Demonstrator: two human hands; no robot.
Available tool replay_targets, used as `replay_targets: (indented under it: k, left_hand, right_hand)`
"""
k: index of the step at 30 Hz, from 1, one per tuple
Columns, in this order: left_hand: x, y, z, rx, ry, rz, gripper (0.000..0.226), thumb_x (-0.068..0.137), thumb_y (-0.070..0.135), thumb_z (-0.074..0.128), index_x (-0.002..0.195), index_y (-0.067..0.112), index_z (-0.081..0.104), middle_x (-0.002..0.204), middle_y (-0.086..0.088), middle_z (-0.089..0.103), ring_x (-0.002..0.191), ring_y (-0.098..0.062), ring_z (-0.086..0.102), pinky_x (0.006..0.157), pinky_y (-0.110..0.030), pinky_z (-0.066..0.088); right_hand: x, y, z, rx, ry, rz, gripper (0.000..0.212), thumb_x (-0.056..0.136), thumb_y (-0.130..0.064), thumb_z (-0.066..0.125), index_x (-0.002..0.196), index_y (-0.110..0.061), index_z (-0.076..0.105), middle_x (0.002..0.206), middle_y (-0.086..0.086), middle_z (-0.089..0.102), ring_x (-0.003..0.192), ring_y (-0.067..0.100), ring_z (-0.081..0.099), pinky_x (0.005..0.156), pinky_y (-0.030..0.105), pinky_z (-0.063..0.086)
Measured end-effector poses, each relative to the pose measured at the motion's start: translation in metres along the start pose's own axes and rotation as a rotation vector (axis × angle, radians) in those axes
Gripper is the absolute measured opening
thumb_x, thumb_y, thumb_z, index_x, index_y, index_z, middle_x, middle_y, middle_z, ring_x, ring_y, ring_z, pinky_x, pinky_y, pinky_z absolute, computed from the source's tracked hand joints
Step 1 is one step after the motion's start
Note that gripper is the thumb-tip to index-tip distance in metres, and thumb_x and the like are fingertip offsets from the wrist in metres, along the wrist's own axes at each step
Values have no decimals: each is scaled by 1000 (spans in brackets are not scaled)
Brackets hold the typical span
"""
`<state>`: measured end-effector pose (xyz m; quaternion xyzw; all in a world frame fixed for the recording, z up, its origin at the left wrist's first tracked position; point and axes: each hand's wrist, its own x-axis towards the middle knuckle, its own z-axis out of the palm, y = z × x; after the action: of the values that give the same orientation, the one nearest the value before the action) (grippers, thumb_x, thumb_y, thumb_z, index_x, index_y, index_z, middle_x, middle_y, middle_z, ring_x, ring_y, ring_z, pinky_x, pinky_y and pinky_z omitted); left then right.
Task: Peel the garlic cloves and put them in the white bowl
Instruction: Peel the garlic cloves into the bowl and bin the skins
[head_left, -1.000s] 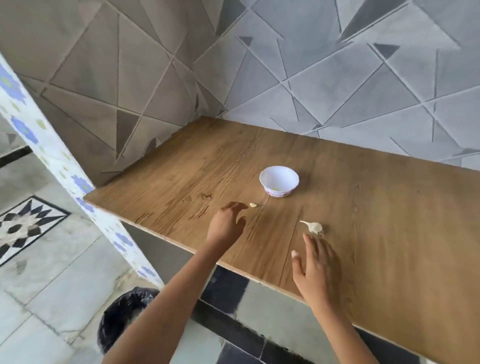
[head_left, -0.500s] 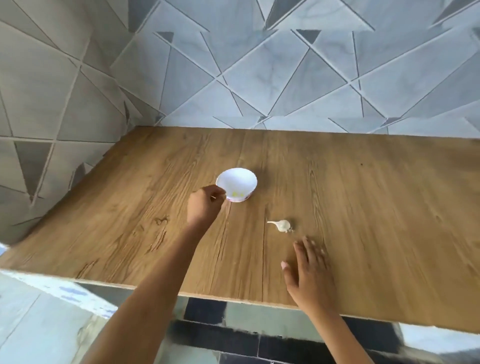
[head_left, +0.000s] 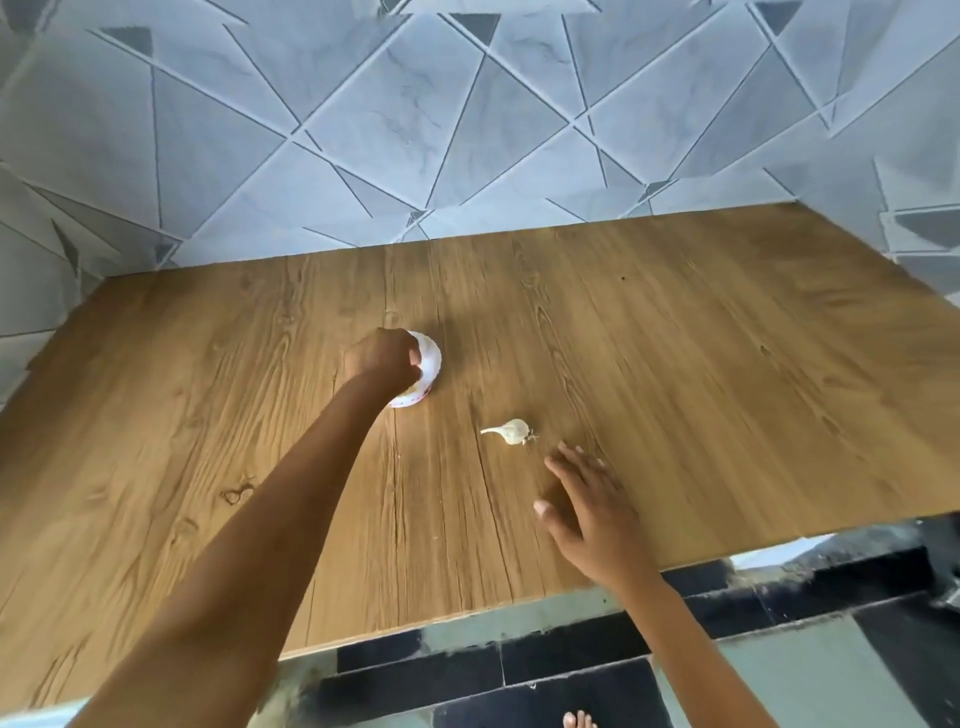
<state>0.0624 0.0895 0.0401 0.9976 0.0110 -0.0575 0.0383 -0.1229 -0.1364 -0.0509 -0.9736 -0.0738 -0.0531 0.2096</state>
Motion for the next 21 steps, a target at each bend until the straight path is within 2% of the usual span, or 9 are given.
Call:
replay_targets:
  k: [2,3,6,8,10,12,15,18,21]
  left_hand:
    - [-15,11,2,-208,183,112,18,89,17,51,94,17,69,101,3,69,91,-21,65,76,-29,50]
    - [-27,20,2,-293,203,241,16,88,13,54,92,15,70,97,5,70,88,-19,65,75,-28,50]
    - [-55,49,14,-349,0,668,23,84,7,65,106,12,71,107,-2,70,96,-17,65,82,-22,47]
    - [-55,58,29,-288,-119,749,27,84,7,67,110,11,70,109,-3,70,97,-17,64,82,-21,44]
    - [-53,62,39,-365,-148,709,25,82,7,69,107,10,70,105,-3,70,92,-13,63,82,-23,46]
    - [-56,64,44,-423,-105,647,24,79,9,73,103,11,71,99,0,70,87,-9,61,81,-24,48]
    - [-62,67,53,-582,-44,559,21,75,11,78,95,12,69,85,6,67,78,-10,62,73,-27,51]
    - [-72,71,55,-822,-53,458,23,73,8,79,93,7,68,83,1,68,75,-12,66,72,-29,55]
    - [-83,75,46,-972,-60,381,23,73,6,78,94,3,68,88,-7,70,79,-16,67,75,-27,55]
  right_hand:
    - [2,-1,-3,143,37,56,64,92,-60,30,137,-18,46,146,0,41,136,18,37,113,38,28]
    - [4,-3,-6,219,42,87,59,93,-54,38,139,-19,43,147,-2,39,136,15,34,113,35,28]
    - [13,-8,-12,339,78,108,51,94,-30,53,142,-18,38,144,-3,41,133,12,36,111,31,32]
    - [21,-9,-16,411,65,133,52,93,-22,56,142,-17,38,138,-2,46,125,10,43,107,30,37]
    - [29,-7,-20,533,7,186,53,93,-16,57,142,-17,36,134,-3,49,114,5,48,98,22,44]
    - [38,-6,-26,716,-88,269,53,93,-14,56,142,-17,36,134,-5,49,109,2,50,88,14,42]
    - [52,-3,-30,1079,-197,409,48,94,-16,56,140,-16,41,132,-1,54,113,10,55,93,22,44]
    - [65,2,-31,1458,-217,510,37,95,-11,53,132,-10,50,116,10,64,105,17,64,93,28,51]
    - [74,7,-34,1546,-186,495,29,92,-5,54,121,-5,58,111,10,67,96,14,68,83,23,55]
